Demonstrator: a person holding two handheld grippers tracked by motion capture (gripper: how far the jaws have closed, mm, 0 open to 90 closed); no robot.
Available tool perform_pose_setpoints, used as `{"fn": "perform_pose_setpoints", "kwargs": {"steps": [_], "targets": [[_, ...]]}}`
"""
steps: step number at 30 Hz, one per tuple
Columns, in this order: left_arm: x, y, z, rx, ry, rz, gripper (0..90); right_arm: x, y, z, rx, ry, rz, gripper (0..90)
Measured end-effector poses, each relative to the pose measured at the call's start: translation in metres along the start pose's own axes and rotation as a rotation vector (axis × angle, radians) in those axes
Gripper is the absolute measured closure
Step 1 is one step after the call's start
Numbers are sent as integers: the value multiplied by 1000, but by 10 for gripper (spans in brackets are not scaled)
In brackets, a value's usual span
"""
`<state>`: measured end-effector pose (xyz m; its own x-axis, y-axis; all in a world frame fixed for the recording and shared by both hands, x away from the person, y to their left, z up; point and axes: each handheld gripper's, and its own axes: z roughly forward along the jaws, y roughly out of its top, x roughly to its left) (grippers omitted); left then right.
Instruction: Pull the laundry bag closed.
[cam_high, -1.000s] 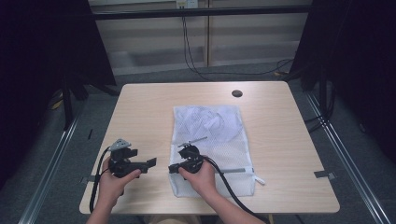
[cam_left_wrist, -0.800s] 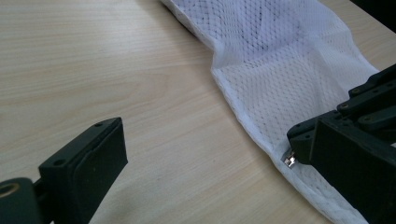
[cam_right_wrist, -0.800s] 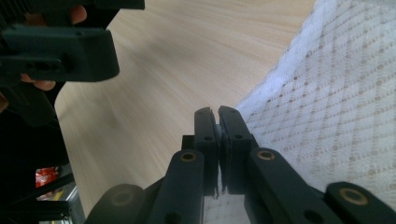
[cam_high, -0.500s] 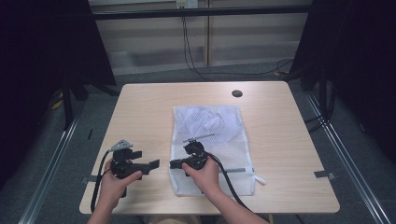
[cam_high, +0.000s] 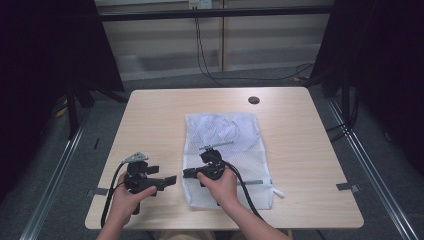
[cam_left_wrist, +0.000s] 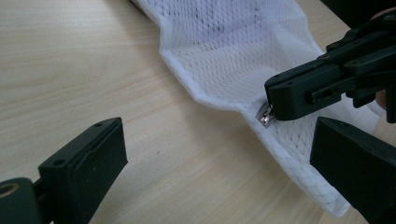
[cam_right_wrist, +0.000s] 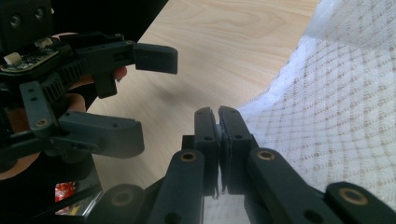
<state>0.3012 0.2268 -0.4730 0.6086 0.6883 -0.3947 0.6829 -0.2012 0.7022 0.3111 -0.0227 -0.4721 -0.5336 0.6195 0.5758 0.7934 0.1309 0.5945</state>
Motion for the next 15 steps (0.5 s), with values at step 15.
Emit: {"fn": "perform_pose_setpoints", "kwargs": {"steps": [15], "targets": [[-9, -3, 19, 65, -77, -5, 44, 2, 4, -6, -15, 16, 2, 867]]}}
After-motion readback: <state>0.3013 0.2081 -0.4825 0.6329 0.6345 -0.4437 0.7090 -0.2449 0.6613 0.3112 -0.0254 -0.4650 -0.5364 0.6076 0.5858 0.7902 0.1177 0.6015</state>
